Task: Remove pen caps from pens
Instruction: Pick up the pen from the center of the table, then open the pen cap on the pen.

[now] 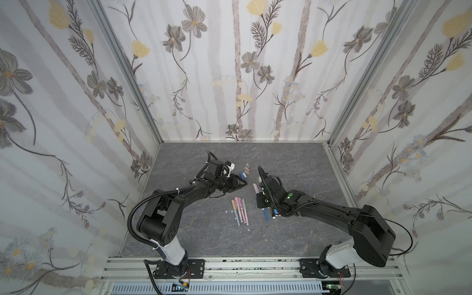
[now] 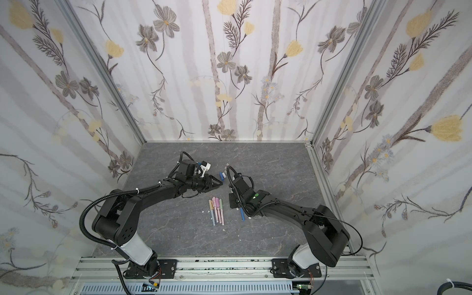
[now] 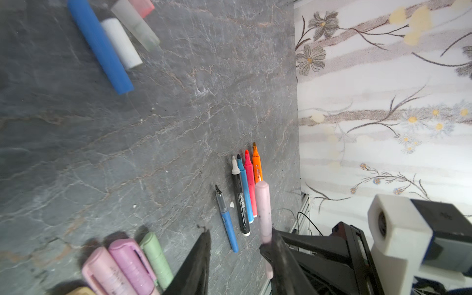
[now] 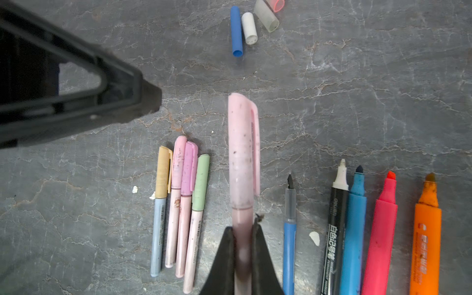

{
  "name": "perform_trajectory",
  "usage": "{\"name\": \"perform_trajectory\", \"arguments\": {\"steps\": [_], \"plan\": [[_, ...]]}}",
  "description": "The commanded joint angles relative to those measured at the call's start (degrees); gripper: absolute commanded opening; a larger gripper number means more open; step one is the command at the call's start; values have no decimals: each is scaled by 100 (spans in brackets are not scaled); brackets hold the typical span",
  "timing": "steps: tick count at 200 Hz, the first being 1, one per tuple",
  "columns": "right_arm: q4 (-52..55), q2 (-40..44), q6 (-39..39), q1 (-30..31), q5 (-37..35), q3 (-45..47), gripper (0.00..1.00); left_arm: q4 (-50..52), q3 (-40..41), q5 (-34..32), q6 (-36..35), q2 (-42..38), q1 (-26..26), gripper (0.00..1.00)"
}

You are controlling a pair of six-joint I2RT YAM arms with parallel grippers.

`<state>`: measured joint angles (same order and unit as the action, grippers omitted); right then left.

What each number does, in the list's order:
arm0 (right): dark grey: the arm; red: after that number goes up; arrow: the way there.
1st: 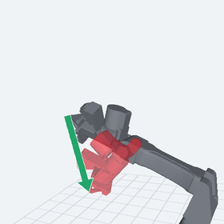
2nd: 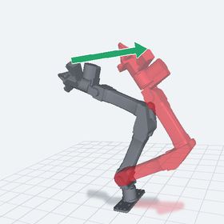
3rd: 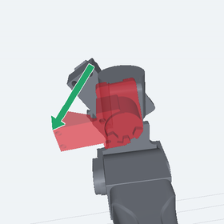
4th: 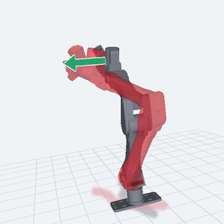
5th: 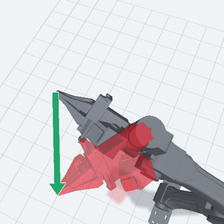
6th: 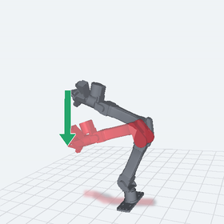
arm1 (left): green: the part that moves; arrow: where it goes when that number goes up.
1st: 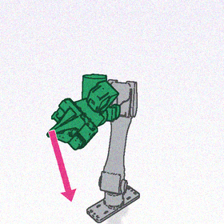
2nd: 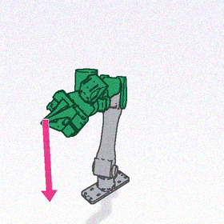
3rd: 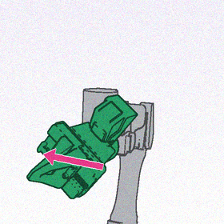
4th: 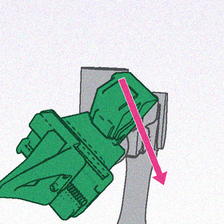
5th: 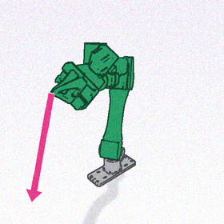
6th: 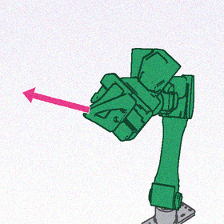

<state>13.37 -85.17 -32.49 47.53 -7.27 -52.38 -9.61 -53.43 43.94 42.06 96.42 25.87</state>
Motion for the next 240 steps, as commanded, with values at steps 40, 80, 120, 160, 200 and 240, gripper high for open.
{"name": "perform_trajectory", "arguments": {"steps": [40,80,120,160,200,240], "plan": [[-272,0,39,-234,239,-83,0,-1146,54,-21,777,214,459,39],[-320,-59,41,-235,335,-167,0,-1227,-152,-63,818,483,546,39],[-394,-44,43,-235,436,-182,0,-1224,-367,-99,803,751,566,39],[-409,32,52,-242,454,-150,0,-1176,-579,-93,734,998,568,27],[-371,79,56,-257,454,-119,0,-1175,-651,-55,728,1052,569,10],[-382,94,74,-262,528,-47,0,-1128,-694,-35,665,1059,552,0]]}}
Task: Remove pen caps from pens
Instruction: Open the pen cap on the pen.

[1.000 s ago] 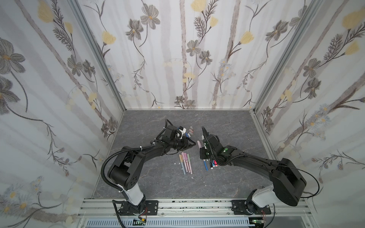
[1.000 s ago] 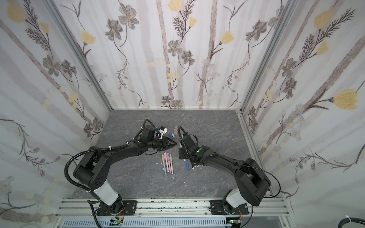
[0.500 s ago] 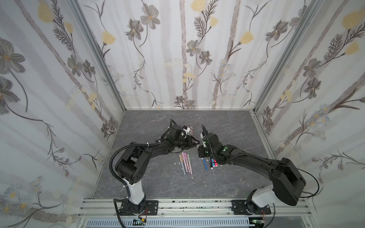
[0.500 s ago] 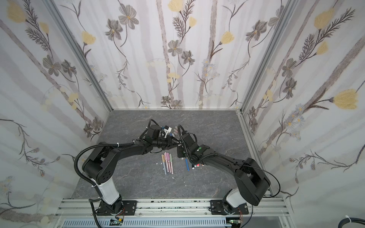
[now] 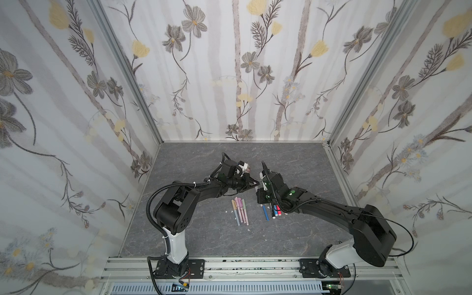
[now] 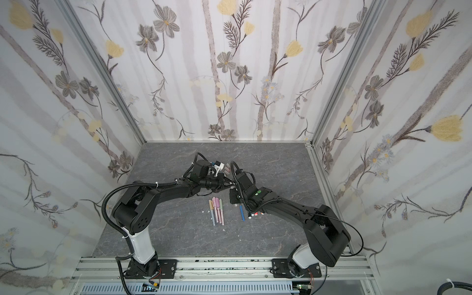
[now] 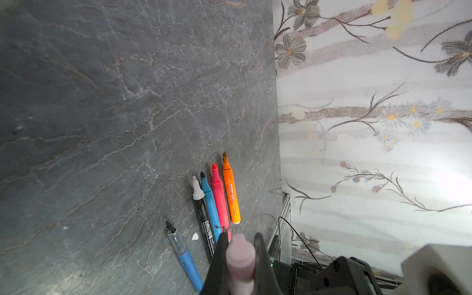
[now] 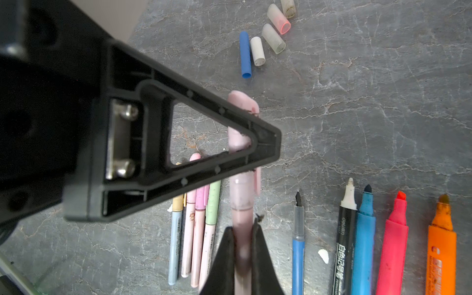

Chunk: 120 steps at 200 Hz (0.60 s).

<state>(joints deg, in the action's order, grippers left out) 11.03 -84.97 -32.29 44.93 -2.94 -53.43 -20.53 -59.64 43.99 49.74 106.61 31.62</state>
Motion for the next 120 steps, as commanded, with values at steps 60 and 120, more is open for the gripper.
{"name": "perform_trajectory", "arguments": {"steps": [60,120], "plan": [[-162,290,24,98,306,474,0,485,-765,-106,-471,429,-271,0],[-172,555,-137,262,320,826,0,1072,-1406,-109,-731,545,-485,0]]}}
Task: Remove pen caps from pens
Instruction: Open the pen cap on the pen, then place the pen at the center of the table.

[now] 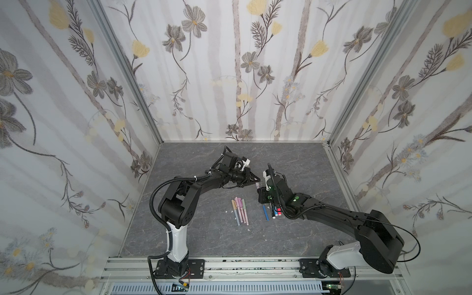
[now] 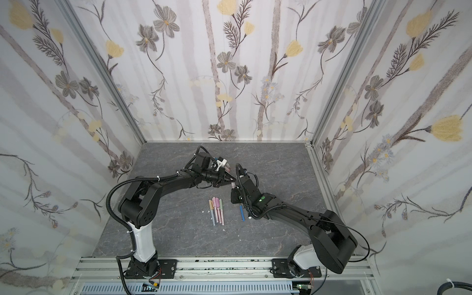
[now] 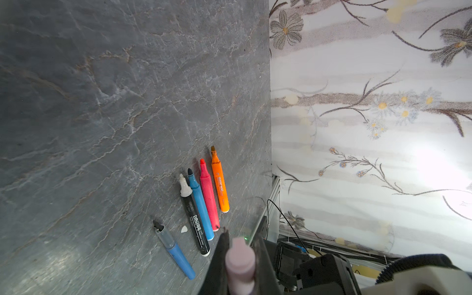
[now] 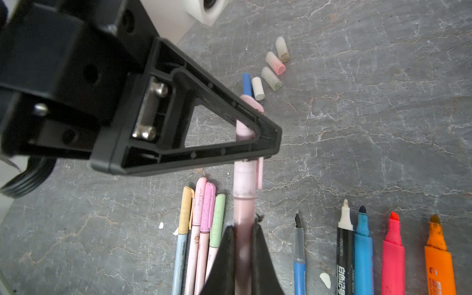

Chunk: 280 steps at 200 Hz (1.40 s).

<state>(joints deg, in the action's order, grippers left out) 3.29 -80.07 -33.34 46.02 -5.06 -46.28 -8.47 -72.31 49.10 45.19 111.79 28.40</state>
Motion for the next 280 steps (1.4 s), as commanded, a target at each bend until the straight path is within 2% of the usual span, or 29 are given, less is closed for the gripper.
{"name": "perform_trajectory", "arguments": {"steps": [1,38,73,110,159,249,280], "plan": [[607,68,-32,192,532,115,0,-123,-228,-616,-279,27,-166,0],[654,140,-58,311,535,189,0,28,-406,-606,-361,-25,-297,0],[672,199,-112,329,461,269,0,74,-222,-597,-466,-199,-526,0],[728,-109,-267,362,243,269,0,33,570,-509,-619,-538,-988,0],[867,-780,-366,408,-80,125,0,144,1128,-479,-947,-663,-1424,0],[980,-1379,-448,417,-538,23,0,-311,1325,-428,-827,-318,-1443,2],[1039,-1476,-477,417,-657,-40,4,-336,1299,-414,-828,-239,-1447,3]]}}
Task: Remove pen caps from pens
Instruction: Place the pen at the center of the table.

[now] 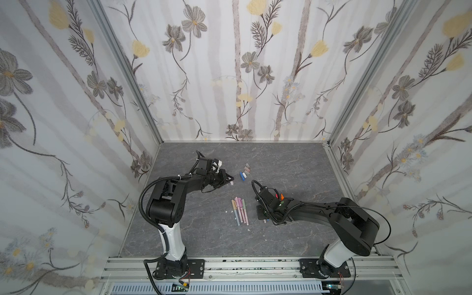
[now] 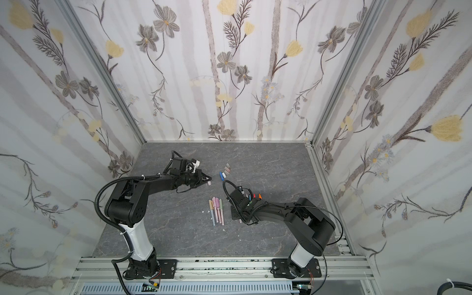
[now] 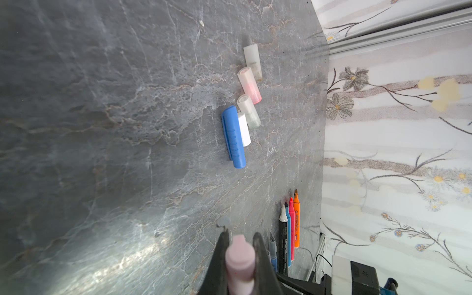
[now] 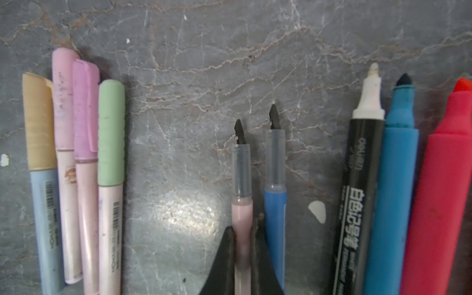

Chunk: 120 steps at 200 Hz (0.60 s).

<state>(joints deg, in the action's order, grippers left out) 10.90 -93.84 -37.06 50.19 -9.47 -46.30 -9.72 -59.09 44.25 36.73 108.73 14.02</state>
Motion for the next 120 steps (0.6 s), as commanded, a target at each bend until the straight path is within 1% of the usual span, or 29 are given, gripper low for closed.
{"name": "perform_trajectory", "arguments": {"steps": [1,28,55,89,116,120], "plan": [[280,-104,-107,-1,-218,-46,4,-213,-24,73,18,73,-7,3],[442,-169,-77,4,-406,-195,7,-326,-32,98,95,172,-10,3],[635,-140,9,-5,-593,-350,12,-371,-41,110,124,218,-10,3],[671,7,119,-1,-584,-406,25,-370,-83,114,115,298,-7,4],[517,202,257,-1,-524,-397,33,-377,-159,105,107,463,32,4],[498,399,276,-1,-528,-397,34,-374,-179,103,106,496,43,5]]}}
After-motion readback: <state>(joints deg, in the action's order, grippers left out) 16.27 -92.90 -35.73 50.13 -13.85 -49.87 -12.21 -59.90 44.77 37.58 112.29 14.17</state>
